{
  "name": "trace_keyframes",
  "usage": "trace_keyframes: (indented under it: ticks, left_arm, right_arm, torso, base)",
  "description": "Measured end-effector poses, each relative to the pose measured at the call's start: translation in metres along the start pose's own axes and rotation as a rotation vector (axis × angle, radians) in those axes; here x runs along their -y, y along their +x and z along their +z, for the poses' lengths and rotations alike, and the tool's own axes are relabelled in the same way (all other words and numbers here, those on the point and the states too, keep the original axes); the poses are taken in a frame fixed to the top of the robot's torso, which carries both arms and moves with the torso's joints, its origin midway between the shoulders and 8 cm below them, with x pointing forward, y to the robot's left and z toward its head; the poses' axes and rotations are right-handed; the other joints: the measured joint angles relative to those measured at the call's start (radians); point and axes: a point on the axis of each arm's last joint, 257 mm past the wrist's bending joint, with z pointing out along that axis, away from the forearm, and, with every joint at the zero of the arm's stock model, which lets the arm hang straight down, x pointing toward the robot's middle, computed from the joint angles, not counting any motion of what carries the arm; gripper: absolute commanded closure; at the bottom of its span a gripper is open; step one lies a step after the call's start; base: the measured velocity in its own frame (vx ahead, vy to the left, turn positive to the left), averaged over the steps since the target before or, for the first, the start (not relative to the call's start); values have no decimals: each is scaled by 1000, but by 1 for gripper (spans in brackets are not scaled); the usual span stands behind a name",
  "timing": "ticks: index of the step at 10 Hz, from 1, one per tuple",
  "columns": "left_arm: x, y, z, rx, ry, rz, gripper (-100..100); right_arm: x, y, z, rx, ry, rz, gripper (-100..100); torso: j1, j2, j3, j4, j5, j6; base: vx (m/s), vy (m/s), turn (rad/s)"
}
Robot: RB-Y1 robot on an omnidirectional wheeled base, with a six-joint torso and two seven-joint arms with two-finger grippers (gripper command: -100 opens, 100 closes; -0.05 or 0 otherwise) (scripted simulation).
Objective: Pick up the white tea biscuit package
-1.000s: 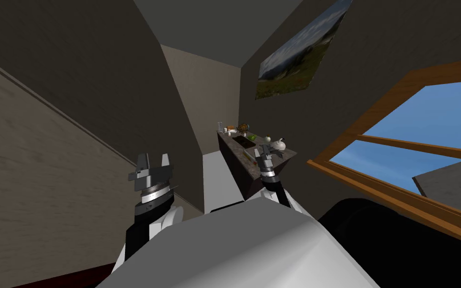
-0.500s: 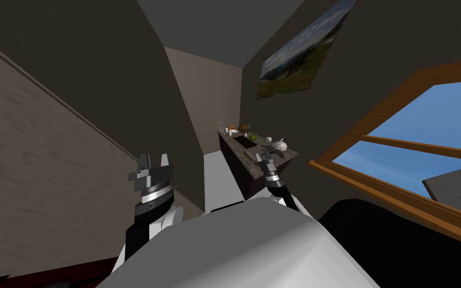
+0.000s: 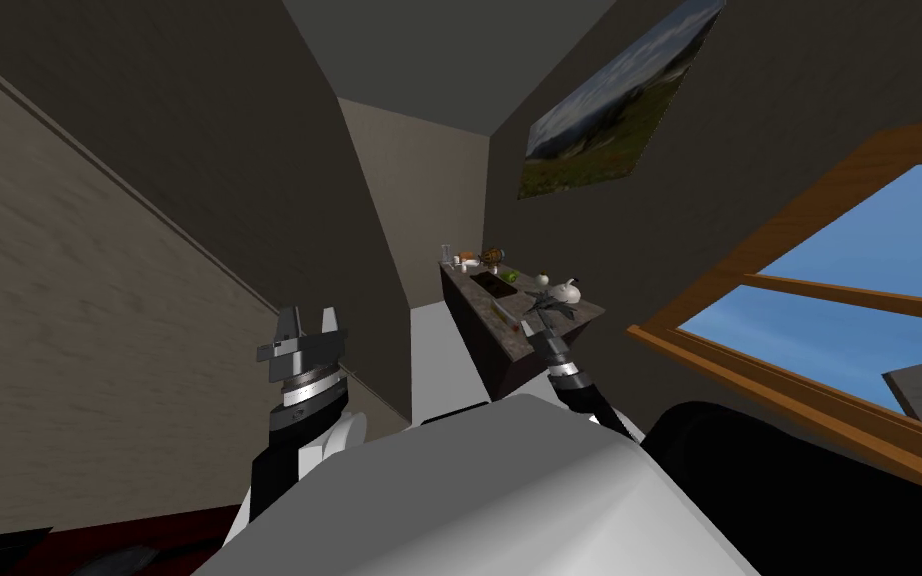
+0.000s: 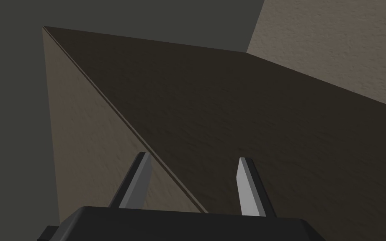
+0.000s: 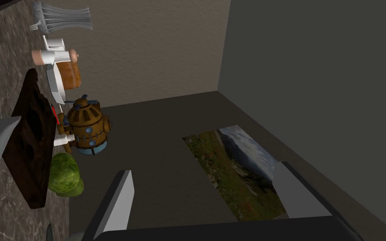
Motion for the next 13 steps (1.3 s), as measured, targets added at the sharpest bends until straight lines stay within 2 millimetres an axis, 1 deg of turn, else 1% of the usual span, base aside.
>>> trace_keyframes:
  ticks: [2, 4, 7, 9, 10, 12, 13]
  left_arm:
    - [0, 0, 0, 0, 0, 0, 0]
    - [0, 0, 0, 0, 0, 0, 0]
    - [0, 0, 0, 0, 0, 0, 0]
    - [0, 0, 0, 0, 0, 0, 0]
    - [0, 0, 0, 0, 0, 0, 0]
    - [0, 0, 0, 0, 0, 0, 0]
    - [0, 0, 0, 0, 0, 0, 0]
  right_arm:
    - [12, -10, -14, 18, 70, 31, -100]
    - [27, -28, -29, 42, 157, 66, -100]
    - [43, -50, -61, 90, 275, 116, -100]
    - [57, -65, -78, 125, 347, 148, -100]
    - [62, -69, -85, 143, 377, 165, -100]
    - [67, -81, -104, 182, 448, 199, -100]
    - [73, -90, -119, 205, 495, 213, -100]
  torso:
    - [0, 0, 0, 0, 0, 0]
    - [0, -2, -1, 0, 0, 0]
    - [1, -2, -1, 0, 0, 0]
    - [0, -3, -2, -1, 0, 0]
    - [0, -3, -2, -1, 0, 0]
    - [1, -3, -2, -1, 0, 0]
    - [1, -4, -3, -1, 0, 0]
  base:
    - [45, 17, 55]
    - [50, 17, 43]
    - [52, 15, 31]
    - [72, 8, 41]
    - [77, -3, 45]
    - [83, 19, 40]
    - [87, 27, 24]
